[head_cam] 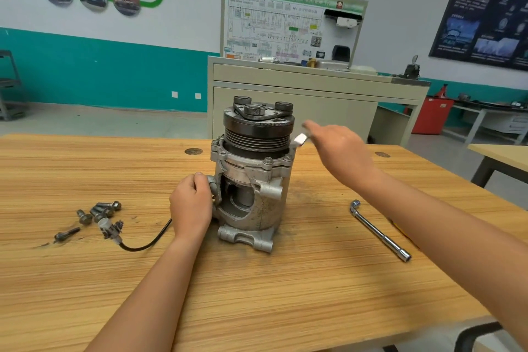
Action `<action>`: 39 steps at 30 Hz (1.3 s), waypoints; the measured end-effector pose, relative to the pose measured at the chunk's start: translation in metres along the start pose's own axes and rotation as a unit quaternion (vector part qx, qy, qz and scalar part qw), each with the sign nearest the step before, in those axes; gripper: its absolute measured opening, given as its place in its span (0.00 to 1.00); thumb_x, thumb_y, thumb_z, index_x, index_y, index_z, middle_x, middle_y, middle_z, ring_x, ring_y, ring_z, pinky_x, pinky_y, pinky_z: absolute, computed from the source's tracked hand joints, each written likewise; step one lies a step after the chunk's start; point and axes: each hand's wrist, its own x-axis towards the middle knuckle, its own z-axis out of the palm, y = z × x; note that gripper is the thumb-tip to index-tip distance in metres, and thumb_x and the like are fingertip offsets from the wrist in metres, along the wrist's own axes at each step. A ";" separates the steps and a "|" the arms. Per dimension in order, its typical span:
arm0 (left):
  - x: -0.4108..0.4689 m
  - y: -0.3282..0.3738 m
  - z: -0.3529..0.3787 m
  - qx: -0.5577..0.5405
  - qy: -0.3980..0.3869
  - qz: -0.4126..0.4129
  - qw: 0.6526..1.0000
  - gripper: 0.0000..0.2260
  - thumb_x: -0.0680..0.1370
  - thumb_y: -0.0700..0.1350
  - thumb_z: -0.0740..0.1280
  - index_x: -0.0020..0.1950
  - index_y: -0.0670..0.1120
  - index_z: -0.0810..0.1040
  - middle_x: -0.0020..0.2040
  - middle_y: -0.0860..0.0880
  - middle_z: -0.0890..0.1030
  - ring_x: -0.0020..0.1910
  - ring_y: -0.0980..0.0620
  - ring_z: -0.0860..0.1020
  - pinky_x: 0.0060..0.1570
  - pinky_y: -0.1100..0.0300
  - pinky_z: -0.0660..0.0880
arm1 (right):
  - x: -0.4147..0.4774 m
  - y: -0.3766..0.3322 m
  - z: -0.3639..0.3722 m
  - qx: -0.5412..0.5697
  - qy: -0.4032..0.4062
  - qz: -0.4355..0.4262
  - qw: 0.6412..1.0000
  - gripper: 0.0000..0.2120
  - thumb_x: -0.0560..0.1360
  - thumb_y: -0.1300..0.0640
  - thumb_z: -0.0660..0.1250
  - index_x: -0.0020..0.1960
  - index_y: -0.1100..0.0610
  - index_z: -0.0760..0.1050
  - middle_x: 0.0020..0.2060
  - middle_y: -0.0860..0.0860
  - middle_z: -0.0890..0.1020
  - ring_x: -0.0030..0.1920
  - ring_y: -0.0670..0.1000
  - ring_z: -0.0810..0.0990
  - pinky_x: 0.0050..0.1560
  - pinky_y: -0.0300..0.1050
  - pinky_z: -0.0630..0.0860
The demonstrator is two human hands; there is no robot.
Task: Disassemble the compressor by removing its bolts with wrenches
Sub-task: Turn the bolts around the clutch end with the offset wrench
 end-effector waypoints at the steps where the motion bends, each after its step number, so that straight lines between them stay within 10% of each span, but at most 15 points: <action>1: 0.000 0.000 0.000 -0.001 -0.001 0.000 1.000 0.18 0.78 0.40 0.55 0.28 0.46 0.58 0.26 0.49 0.62 0.28 0.52 0.60 0.29 0.55 0.56 | -0.006 0.001 -0.009 0.035 0.009 0.043 0.998 0.13 0.75 0.65 0.64 0.60 0.61 0.74 0.29 0.54 0.75 0.29 0.56 0.74 0.29 0.44 0.69; 5: 0.000 -0.001 0.000 -0.008 -0.003 -0.004 1.000 0.18 0.79 0.40 0.55 0.29 0.46 0.59 0.27 0.49 0.62 0.28 0.52 0.60 0.30 0.55 0.56 | -0.031 -0.001 -0.046 0.042 -0.016 0.079 0.996 0.19 0.79 0.58 0.57 0.70 0.59 0.65 0.23 0.46 0.66 0.22 0.48 0.63 0.23 0.35 0.56; 14: -0.002 0.002 0.000 -0.011 -0.003 -0.010 1.000 0.18 0.79 0.40 0.55 0.28 0.46 0.59 0.27 0.49 0.62 0.28 0.53 0.59 0.29 0.55 0.56 | -0.047 -0.030 -0.082 -0.062 -0.221 0.039 0.973 0.22 0.81 0.52 0.49 0.71 0.42 0.46 0.27 0.47 0.68 0.29 0.50 0.70 0.29 0.44 0.68; 23: 0.000 0.000 0.001 -0.014 0.000 -0.009 1.000 0.18 0.79 0.40 0.55 0.28 0.46 0.60 0.26 0.50 0.63 0.27 0.53 0.60 0.28 0.56 0.56 | -0.020 -0.070 -0.104 -0.225 -0.318 0.020 0.921 0.29 0.73 0.69 0.57 0.72 0.61 0.53 0.27 0.50 0.65 0.25 0.49 0.62 0.21 0.42 0.57; 27: -0.002 0.002 0.000 -0.019 0.002 -0.012 1.000 0.18 0.78 0.40 0.55 0.27 0.46 0.58 0.25 0.51 0.61 0.27 0.53 0.59 0.28 0.56 0.55 | -0.013 -0.091 -0.103 -0.227 -0.378 0.039 0.897 0.32 0.74 0.72 0.55 0.74 0.67 0.45 0.46 0.58 0.76 0.32 0.53 0.64 0.22 0.44 0.59; 39: -0.002 0.003 0.000 -0.038 0.010 -0.018 0.999 0.21 0.78 0.40 0.56 0.25 0.49 0.59 0.22 0.54 0.61 0.25 0.55 0.59 0.26 0.60 0.55 | -0.011 -0.022 -0.076 -0.257 -0.262 -0.049 0.929 0.23 0.76 0.66 0.57 0.68 0.54 0.59 0.26 0.48 0.67 0.24 0.49 0.65 0.24 0.41 0.58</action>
